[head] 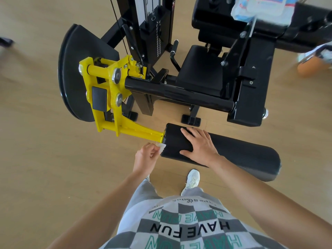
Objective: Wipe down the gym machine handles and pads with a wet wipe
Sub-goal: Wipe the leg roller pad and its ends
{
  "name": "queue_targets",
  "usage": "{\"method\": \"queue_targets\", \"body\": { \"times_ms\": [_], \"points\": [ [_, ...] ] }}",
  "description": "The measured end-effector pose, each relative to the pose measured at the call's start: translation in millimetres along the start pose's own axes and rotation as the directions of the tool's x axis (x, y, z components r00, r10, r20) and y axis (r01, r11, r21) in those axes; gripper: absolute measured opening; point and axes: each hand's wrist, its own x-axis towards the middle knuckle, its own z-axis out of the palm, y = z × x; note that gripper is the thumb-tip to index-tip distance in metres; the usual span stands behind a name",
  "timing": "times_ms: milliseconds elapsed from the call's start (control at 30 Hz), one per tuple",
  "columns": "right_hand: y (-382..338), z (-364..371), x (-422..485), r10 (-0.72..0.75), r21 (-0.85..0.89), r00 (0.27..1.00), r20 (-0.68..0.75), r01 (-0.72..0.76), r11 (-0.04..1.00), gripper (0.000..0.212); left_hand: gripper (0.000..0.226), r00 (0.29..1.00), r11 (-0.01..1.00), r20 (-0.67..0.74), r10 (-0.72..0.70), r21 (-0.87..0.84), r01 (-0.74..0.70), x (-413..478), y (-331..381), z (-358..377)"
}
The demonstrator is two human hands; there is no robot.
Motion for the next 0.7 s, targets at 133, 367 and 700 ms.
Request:
{"method": "queue_targets", "body": {
  "times_ms": [133, 367, 700],
  "points": [
    [8, -5, 8, 0.006, 0.061, 0.998, 0.058, -0.009, 0.998, 0.090, 0.009, 0.996, 1.000, 0.090, -0.012, 0.020, 0.010, -7, -14, -2],
    [5, -23, 22, 0.042, 0.050, 0.995, 0.095, -0.047, 0.998, 0.087, 0.005, 0.998, 0.999, -0.041, 0.045, -0.027, -0.046, 17, 10, -11],
    [-14, 13, -18, 0.003, -0.034, 0.999, -0.045, -0.004, 0.999, 0.093, 0.006, 0.999, 0.999, 0.034, 0.031, -0.020, -0.030, 4, -2, 1]
  ]
}}
